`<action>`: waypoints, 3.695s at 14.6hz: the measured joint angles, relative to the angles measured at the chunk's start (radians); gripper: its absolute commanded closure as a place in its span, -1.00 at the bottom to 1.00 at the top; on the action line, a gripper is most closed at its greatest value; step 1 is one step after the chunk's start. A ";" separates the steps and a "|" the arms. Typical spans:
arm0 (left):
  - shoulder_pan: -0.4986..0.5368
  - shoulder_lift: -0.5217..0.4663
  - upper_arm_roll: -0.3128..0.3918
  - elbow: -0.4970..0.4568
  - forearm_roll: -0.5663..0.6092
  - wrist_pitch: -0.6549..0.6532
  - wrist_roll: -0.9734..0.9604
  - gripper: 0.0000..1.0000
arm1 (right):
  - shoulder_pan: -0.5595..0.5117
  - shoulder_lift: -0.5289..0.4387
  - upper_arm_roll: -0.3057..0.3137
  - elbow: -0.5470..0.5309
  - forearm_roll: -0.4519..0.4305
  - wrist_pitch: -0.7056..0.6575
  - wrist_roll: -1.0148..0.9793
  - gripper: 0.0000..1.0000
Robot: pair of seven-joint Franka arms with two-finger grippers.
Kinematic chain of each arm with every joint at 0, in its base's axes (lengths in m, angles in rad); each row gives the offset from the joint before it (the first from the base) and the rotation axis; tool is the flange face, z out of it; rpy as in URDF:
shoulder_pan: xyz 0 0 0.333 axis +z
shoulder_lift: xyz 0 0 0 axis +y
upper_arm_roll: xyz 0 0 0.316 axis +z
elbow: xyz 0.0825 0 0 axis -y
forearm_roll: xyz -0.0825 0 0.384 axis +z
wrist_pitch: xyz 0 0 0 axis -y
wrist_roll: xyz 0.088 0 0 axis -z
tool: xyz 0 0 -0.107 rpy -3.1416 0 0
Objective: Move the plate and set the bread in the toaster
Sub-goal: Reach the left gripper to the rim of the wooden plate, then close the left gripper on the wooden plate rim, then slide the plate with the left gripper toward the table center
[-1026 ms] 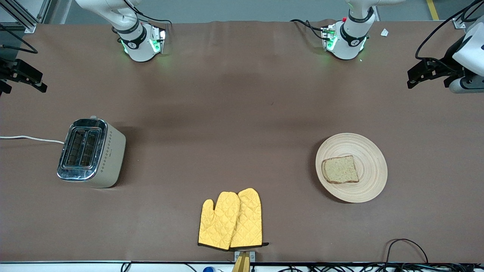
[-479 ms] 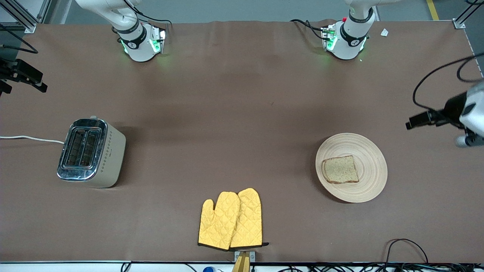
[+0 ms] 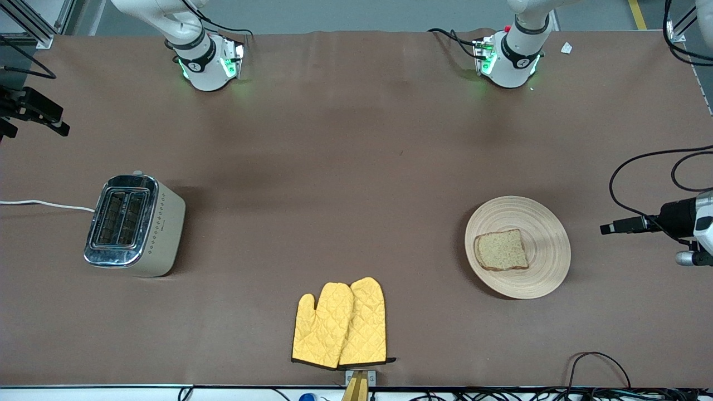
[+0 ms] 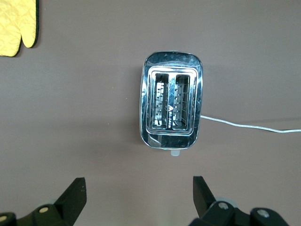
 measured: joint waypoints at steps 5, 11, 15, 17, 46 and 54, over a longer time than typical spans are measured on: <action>0.086 0.156 0.000 0.003 -0.172 0.025 0.226 -0.85 | 0.000 0.000 0.000 0.000 0.000 0.000 0.000 -1.00; 0.097 0.271 -0.001 0.009 -0.302 0.026 0.407 -0.45 | 0.000 0.000 0.000 0.000 0.000 0.003 0.000 -1.00; 0.096 0.309 -0.002 0.018 -0.339 0.027 0.427 -0.11 | -0.001 0.000 -0.001 0.000 0.000 0.003 0.000 -1.00; 0.096 0.317 -0.003 0.019 -0.355 0.027 0.427 0.06 | -0.001 0.000 -0.001 0.000 0.000 0.004 0.000 -1.00; 0.088 0.330 -0.171 0.046 -0.382 -0.014 0.435 1.00 | 0.000 0.000 0.001 0.001 0.000 0.005 0.000 -1.00; 0.044 0.329 -0.362 -0.017 -0.382 0.027 0.408 1.00 | 0.002 0.000 0.003 0.002 0.000 0.004 0.000 -1.00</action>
